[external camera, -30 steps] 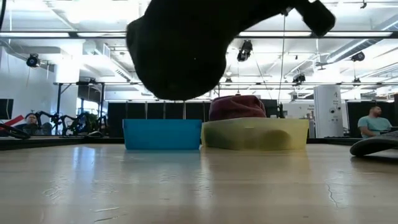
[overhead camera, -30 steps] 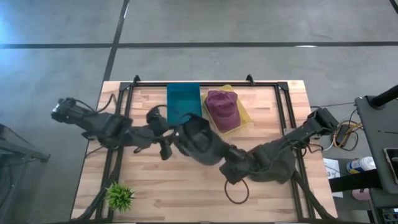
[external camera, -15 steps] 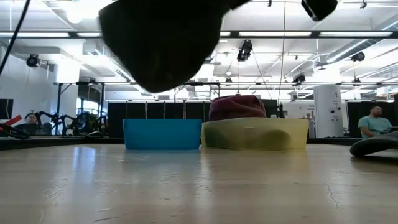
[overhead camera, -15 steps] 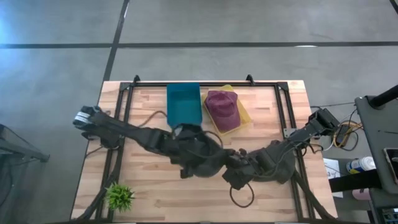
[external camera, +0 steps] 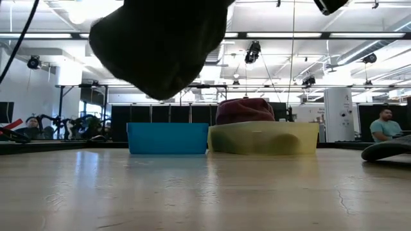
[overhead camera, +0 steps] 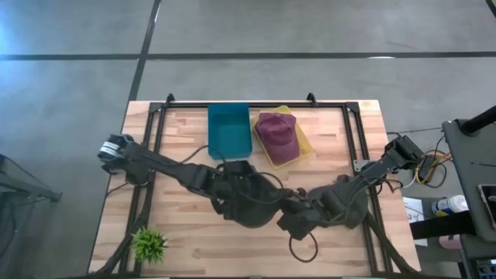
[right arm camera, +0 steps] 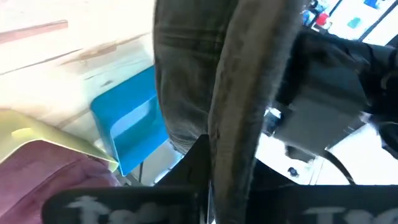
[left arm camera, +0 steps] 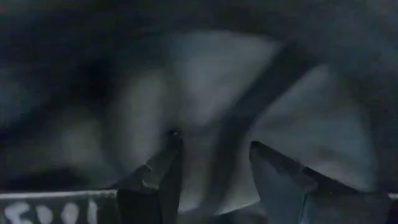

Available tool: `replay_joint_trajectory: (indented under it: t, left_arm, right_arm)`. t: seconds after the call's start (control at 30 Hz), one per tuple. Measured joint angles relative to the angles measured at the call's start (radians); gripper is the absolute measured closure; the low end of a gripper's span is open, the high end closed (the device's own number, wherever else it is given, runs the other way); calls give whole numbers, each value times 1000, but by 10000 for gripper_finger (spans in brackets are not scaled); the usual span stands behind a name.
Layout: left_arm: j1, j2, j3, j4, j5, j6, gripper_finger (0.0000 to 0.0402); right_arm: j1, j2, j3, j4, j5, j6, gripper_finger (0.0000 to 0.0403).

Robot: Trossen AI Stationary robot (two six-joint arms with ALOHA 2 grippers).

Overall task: Pick & Place hat
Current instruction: Put the left black cap into the blue bin

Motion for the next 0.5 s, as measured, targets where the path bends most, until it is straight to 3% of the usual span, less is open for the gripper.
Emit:
replay_joint_trajectory:
  t: [0.1, 0.3, 0.37, 0.5]
  left_arm:
    - [1, -70, 0, -87, -67, -56, 223]
    - [-9, -240, -9, -190, -89, -250, 223]
    - [-8, -275, -27, -160, -89, -277, 223]
    - [10, -278, -62, 70, -85, -208, 223]
  right_arm:
    - [3, -2, -1, -67, 11, 70, 390]
    - [15, -4, -3, -124, 21, 157, 390]
    - [22, -4, -1, -110, 19, 132, 390]
    - [22, -4, 0, -54, -10, 57, 390]
